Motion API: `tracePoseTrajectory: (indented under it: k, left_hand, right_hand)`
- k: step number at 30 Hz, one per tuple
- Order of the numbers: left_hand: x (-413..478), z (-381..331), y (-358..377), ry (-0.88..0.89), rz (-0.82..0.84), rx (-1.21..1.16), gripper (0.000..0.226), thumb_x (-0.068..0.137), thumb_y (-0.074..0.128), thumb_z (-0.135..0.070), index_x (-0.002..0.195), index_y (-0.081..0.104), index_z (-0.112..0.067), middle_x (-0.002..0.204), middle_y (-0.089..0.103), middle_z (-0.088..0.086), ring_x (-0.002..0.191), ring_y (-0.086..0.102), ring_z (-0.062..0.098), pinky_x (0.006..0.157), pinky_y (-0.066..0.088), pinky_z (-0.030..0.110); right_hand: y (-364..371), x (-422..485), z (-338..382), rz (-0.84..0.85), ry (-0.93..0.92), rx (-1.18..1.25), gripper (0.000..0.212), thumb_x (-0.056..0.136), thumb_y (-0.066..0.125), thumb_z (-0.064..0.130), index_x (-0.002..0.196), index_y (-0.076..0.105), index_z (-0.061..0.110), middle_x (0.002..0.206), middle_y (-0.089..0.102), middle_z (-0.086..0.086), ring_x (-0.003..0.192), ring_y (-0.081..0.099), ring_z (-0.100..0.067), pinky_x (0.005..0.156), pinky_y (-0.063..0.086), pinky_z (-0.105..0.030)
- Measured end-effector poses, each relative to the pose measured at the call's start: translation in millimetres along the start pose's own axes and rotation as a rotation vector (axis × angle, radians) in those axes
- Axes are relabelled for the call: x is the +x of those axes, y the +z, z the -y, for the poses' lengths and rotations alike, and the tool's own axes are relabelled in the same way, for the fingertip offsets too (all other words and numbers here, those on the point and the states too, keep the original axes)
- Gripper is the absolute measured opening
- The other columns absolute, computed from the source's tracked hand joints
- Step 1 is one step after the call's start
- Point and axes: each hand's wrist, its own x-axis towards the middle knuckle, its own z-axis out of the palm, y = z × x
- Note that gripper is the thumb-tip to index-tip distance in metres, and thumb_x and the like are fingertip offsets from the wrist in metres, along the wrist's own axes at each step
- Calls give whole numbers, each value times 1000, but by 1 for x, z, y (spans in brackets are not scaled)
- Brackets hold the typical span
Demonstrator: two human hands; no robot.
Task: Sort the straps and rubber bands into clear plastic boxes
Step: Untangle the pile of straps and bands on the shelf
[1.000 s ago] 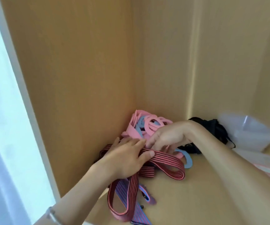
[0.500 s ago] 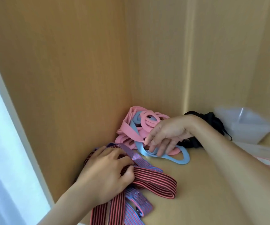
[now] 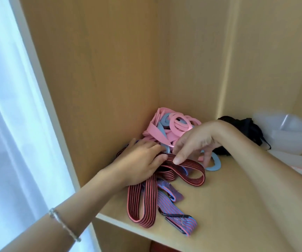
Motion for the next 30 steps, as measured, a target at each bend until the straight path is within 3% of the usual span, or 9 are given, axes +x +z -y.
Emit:
tracePoseTrajectory:
  k: [3, 6, 10, 16, 19, 21, 25, 28, 30]
  left_hand:
    - [-17, -5, -18, 170, 52, -85, 71, 82, 28, -71, 139, 45, -32, 141, 45, -10, 134, 29, 6, 114, 11, 35]
    - [-30, -15, -28, 200, 371, -15, 101, 67, 63, -73, 150, 13, -42, 156, 17, -18, 143, 2, 0, 118, -5, 32]
    - [-30, -8, -30, 207, 469, 84, 126, 54, 73, -73, 147, -10, -48, 159, -6, -19, 144, -16, 3, 119, -6, 42]
    - [-30, -8, -9, 152, 217, 236, 103, 64, 35, -89, 147, 21, -30, 151, 30, -5, 140, 28, 18, 114, 18, 45]
    - [-27, -16, 11, 109, -54, 306, 93, 70, 13, -87, 121, 52, -18, 103, 61, 5, 94, 63, 28, 86, 46, 43]
    - [-22, -23, 17, 100, -195, 313, 82, 77, 13, -81, 102, 57, -16, 82, 61, 6, 73, 64, 29, 67, 45, 38]
    - [-13, -31, -1, 39, -33, 336, 82, 77, 8, -81, 121, 47, -24, 110, 62, 5, 102, 61, 26, 74, 39, 35]
    - [6, -36, -32, -95, 400, 36, 79, 80, 16, -82, 140, 40, -36, 138, 51, -1, 127, 46, 24, 100, 35, 33]
    - [27, -38, -50, -133, 520, -139, 58, 89, 29, -72, 124, 53, -31, 122, 56, -5, 117, 50, 20, 98, 34, 27]
  right_hand:
    - [5, 7, 4, -38, 18, -53, 26, 87, 70, 27, 109, 58, 19, 98, 61, -4, 79, 62, -16, 69, 58, -35]
    - [9, 12, 5, -97, 28, -102, 19, 87, 70, 25, 101, 58, 19, 85, 59, -2, 63, 58, -12, 58, 56, -27]
    - [15, 16, 7, -176, 42, -185, 11, 87, 70, 24, 87, 60, 19, 81, 59, -1, 69, 57, -13, 52, 53, -24]
    - [31, 11, 0, -319, -134, -217, 9, 87, 67, 30, 89, 72, 23, 68, 61, 11, 62, 57, -8, 53, 46, -19]
    - [42, 10, -12, -399, -223, -211, 25, 91, 57, 31, 86, 69, 10, 67, 52, 3, 63, 45, -10, 63, 36, -30]
    - [49, 13, -20, -470, -261, -121, 31, 92, 53, 27, 75, 58, 1, 68, 44, -4, 64, 38, -14, 64, 31, -32]
    - [58, 23, -29, -618, -315, 17, 34, 93, 51, 23, 75, 57, -5, 69, 48, -6, 66, 41, -14, 65, 34, -34]
    - [60, 29, -33, -667, -336, -23, 32, 90, 51, 24, 70, 59, 0, 68, 52, -7, 66, 44, -18, 66, 38, -33]
    - [60, 31, -35, -688, -348, -114, 29, 86, 51, 31, 73, 66, 10, 73, 64, -6, 71, 56, -24, 71, 49, -35]
